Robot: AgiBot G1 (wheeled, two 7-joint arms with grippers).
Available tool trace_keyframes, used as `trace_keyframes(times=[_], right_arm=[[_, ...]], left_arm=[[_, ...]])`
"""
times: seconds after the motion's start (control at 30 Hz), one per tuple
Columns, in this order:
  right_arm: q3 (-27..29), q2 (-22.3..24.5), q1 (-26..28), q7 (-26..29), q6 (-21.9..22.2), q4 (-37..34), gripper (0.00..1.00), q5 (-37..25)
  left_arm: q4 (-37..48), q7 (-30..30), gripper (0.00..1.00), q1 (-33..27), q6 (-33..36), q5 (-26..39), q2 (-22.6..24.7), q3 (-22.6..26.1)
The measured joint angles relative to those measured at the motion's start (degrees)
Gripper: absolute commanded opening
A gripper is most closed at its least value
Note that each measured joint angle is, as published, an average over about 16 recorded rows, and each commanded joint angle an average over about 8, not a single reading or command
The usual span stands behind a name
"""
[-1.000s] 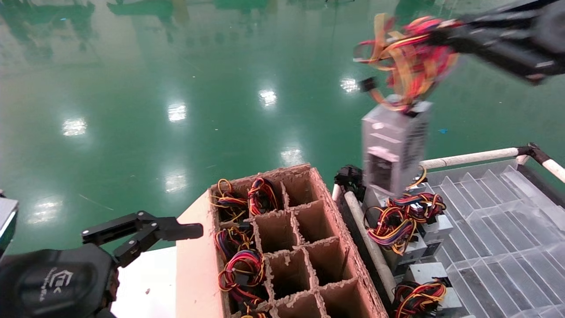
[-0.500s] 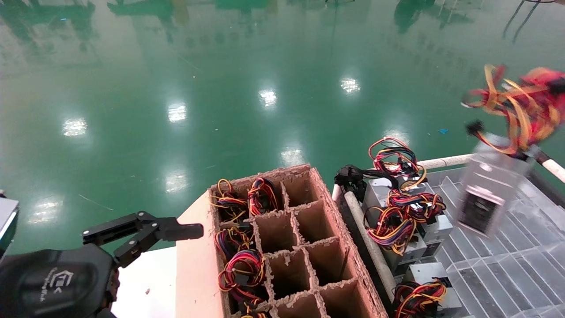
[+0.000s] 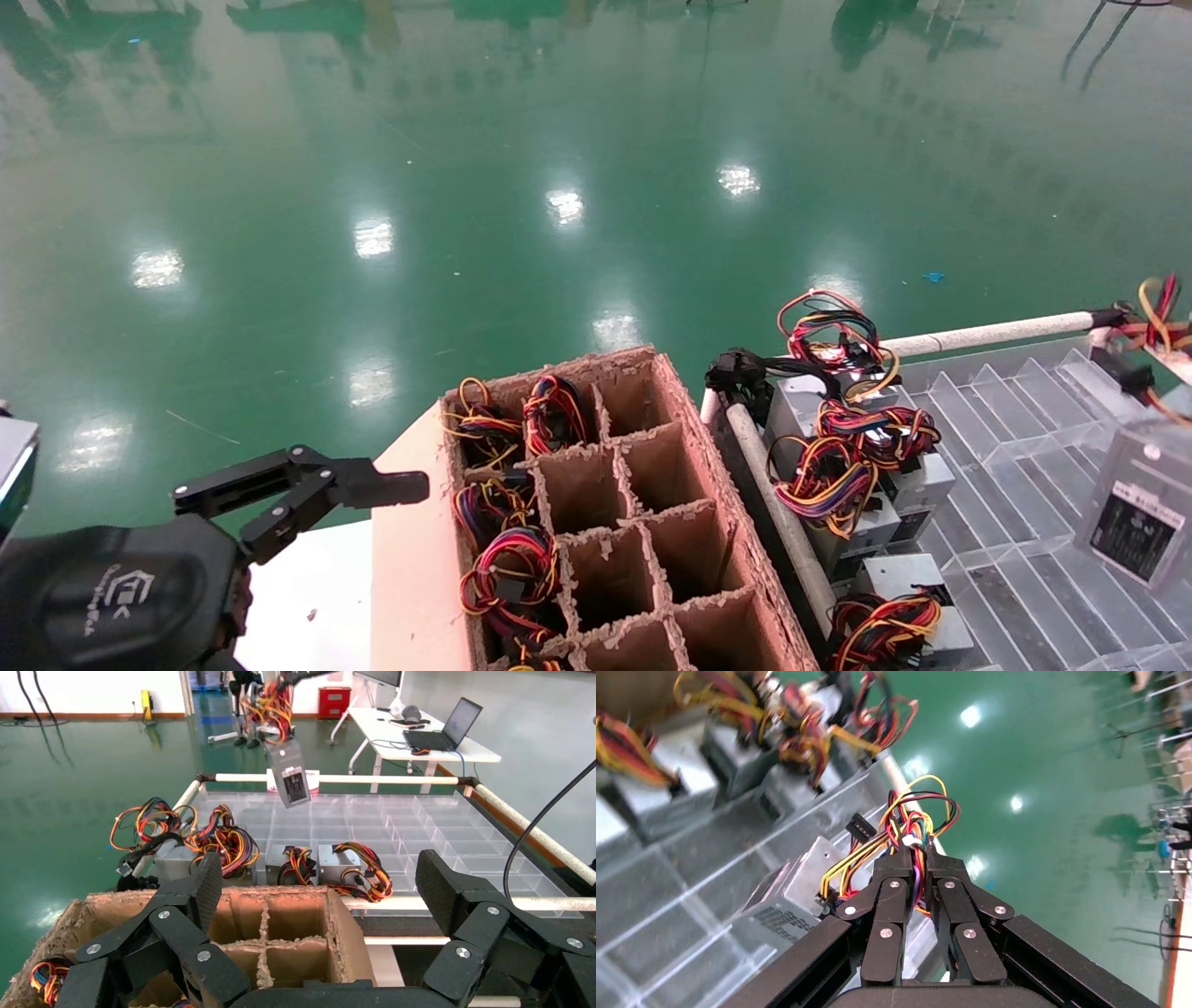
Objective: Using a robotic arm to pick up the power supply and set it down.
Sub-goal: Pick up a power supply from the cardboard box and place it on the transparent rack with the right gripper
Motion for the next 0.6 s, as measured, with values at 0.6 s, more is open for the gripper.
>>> trace_keyframes(times=[0.6], right_arm=[[-8.6,-2.01,-2.8,-6.31,1.32,2.24,0.0,-0.47]], left_arm=[[0.0,0.02,1.0,-0.01,-0.01,-0.02,-0.01,0.03]])
